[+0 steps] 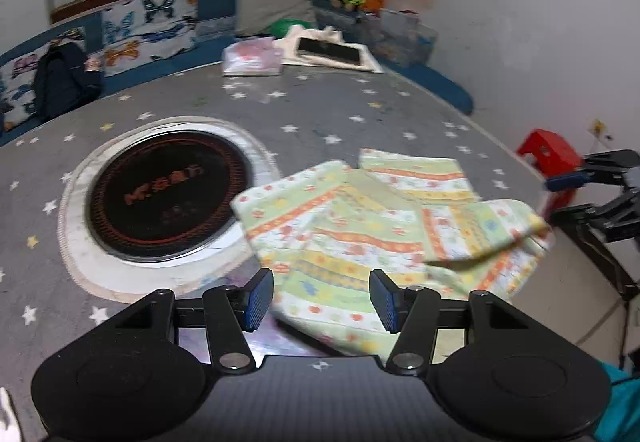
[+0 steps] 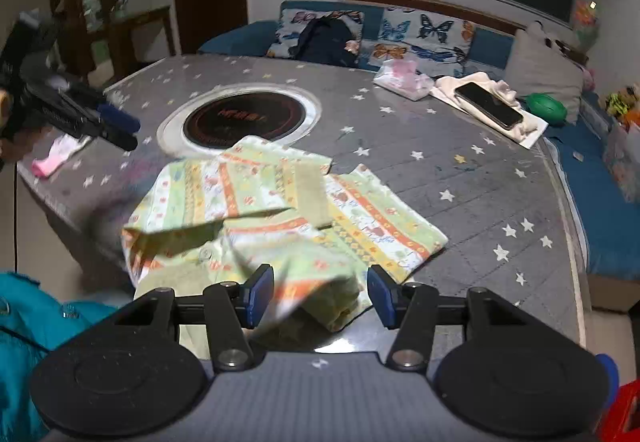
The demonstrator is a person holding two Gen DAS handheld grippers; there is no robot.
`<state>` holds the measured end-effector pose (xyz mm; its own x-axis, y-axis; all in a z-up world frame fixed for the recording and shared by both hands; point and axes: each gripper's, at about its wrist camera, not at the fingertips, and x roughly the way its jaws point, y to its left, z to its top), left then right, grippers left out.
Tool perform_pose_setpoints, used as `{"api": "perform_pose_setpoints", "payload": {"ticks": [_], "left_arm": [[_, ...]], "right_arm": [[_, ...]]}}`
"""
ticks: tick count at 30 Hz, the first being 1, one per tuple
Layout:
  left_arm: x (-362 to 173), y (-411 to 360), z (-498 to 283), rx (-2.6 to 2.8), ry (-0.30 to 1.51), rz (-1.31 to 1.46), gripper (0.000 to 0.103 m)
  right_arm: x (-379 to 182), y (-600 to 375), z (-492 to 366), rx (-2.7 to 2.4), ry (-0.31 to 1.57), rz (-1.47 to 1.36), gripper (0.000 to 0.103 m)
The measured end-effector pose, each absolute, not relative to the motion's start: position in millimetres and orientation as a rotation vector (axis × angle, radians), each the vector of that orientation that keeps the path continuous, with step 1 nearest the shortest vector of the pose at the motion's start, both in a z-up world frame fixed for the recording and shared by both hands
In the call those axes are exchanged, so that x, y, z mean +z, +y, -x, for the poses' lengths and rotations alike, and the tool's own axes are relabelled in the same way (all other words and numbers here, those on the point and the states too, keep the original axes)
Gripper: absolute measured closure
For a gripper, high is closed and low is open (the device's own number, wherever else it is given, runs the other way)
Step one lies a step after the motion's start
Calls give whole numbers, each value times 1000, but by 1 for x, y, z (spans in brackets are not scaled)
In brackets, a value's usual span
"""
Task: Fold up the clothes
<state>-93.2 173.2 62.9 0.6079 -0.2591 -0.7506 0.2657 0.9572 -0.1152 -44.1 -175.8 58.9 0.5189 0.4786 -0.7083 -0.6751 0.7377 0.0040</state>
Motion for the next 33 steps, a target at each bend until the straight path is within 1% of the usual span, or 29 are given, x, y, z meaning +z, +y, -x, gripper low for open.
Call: {"api": "perform_pose_setpoints", "payload": {"ticks": [4,6,8,10,21,29,33], "left_arm": [[46,186,75,-224,907,37,49],[39,191,67,-194,914,51,56],[32,193,58,-168,919,60,57],[25,194,50,-145,921,63,61],[-2,184,12,-103,927,38,64],[-16,179,-13,-113,943,48,66],[-23,174,-23,-127,949,42,66]], "right_arm": [[56,-182,29,647,739,259,50],[54,-184,21,615,732,246,52],[49,-186,12,584,734,238,54],[39,-186,-1,557,751,225,56],[-25,-186,-64,450,836,152,62],[-42,-184,-78,433,870,134,64],[-42,-180,-81,432,866,136,65]]}}
